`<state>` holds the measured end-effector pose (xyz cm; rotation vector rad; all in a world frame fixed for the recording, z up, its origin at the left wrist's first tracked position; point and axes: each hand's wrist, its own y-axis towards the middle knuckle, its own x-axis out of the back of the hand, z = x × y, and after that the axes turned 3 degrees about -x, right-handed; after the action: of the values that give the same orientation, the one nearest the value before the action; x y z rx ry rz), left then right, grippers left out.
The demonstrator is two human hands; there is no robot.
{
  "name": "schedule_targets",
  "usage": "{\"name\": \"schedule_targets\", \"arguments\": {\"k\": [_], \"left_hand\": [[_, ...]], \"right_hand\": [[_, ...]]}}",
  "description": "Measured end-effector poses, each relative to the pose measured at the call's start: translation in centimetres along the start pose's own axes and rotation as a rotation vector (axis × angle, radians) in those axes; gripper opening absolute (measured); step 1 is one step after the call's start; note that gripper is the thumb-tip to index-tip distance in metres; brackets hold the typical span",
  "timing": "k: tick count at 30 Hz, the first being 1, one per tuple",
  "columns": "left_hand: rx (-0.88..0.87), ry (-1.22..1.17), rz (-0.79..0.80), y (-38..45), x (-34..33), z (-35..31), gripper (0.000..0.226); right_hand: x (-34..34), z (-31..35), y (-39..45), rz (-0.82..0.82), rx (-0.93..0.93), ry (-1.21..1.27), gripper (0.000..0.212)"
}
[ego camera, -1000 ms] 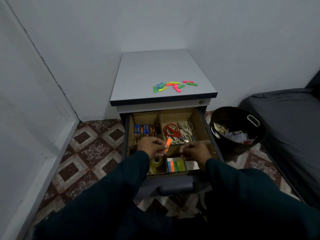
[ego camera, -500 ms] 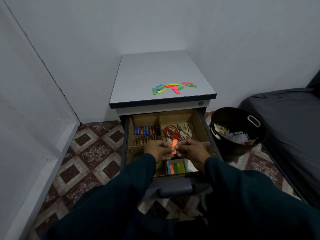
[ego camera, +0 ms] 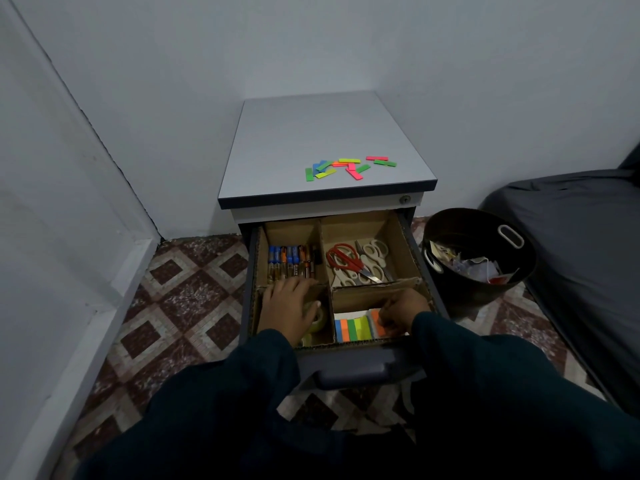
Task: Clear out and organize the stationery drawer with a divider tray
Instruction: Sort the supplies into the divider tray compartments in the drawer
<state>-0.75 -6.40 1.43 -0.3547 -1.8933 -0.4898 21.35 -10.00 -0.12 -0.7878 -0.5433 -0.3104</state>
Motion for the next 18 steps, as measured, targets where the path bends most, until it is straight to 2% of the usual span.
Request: {"name": "schedule_targets", "arguments": {"k": [18], "left_hand": [[-0.049, 0.006, 0.003, -0.49, -0.62, 0.56, 0.036]], "right_hand": [[-0.4, 0.35, -0.29, 0.013, -0.016, -0.084, 0.024]]}}
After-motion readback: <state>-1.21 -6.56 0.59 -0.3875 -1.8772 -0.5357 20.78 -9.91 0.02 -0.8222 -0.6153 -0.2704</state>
